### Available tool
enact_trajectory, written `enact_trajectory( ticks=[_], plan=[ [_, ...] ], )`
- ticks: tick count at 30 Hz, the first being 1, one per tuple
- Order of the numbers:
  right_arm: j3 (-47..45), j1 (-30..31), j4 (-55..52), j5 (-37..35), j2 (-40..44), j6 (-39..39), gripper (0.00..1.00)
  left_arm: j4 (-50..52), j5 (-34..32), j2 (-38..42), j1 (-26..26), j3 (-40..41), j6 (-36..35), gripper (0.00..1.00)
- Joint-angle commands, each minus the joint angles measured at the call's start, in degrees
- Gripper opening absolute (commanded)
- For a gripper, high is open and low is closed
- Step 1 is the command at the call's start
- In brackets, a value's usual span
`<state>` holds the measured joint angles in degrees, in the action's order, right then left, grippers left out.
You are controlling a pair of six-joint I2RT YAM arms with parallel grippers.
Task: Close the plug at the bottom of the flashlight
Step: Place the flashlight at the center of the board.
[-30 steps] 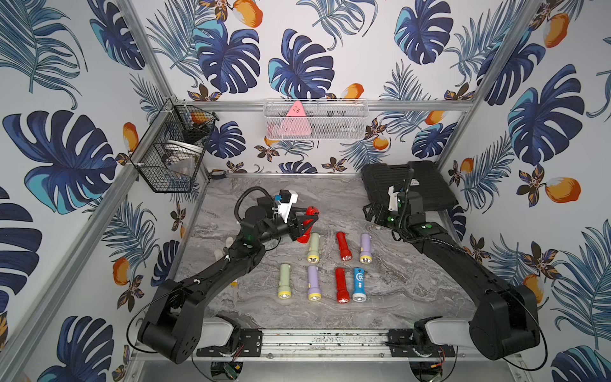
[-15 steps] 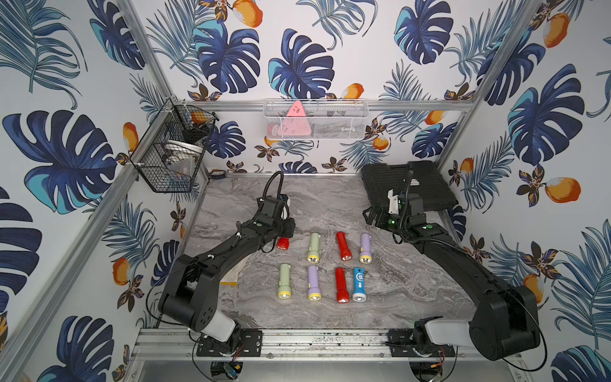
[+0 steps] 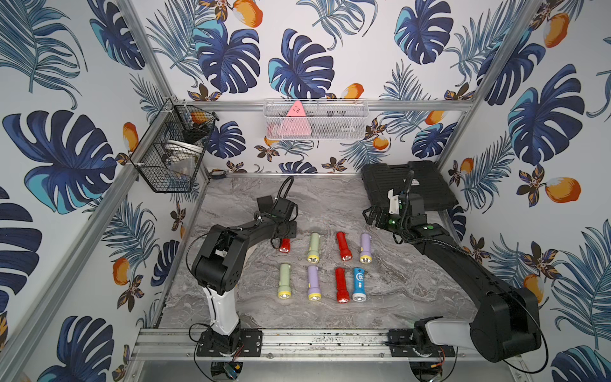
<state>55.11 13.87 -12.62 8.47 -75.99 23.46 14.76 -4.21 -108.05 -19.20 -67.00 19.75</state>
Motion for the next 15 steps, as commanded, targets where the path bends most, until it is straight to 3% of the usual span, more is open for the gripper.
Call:
enact_trajectory(
  ticks=[1, 6, 9, 13, 14, 15],
  plan=[
    [0.0, 0.1, -0.4, 0.4, -0.1, -0.2, 1.0, -0.8, -0.1, -1.4, 0.2, -0.8, 0.6, 0.03],
    [0.0, 0.1, -0.3, 0.6, -0.4, -0.2, 1.0, 0.5, 0.5, -2.9, 0.2, -1.9, 0.6, 0.13],
    [0.0, 0.1, -0.5, 0.7, -0.2, -0.4, 1.0, 1.9, 0.8, -3.6, 0.2, -2.8, 0.5, 0.3],
    [-0.1, 0.1, -0.4, 1.2, 0.0, -0.7, 1.0, 2.5, 0.1, -3.2, 0.1, -2.9, 0.5, 0.57],
    [-0.1, 0.1, -0.5, 1.2, 0.1, -0.8, 1.0, 2.7, -0.1, -3.0, 0.2, -3.0, 0.5, 0.71],
    [-0.1, 0.1, -0.5, 1.3, 0.2, -0.9, 1.0, 3.1, -0.3, -2.9, 0.2, -3.3, 0.3, 0.74]
  ],
)
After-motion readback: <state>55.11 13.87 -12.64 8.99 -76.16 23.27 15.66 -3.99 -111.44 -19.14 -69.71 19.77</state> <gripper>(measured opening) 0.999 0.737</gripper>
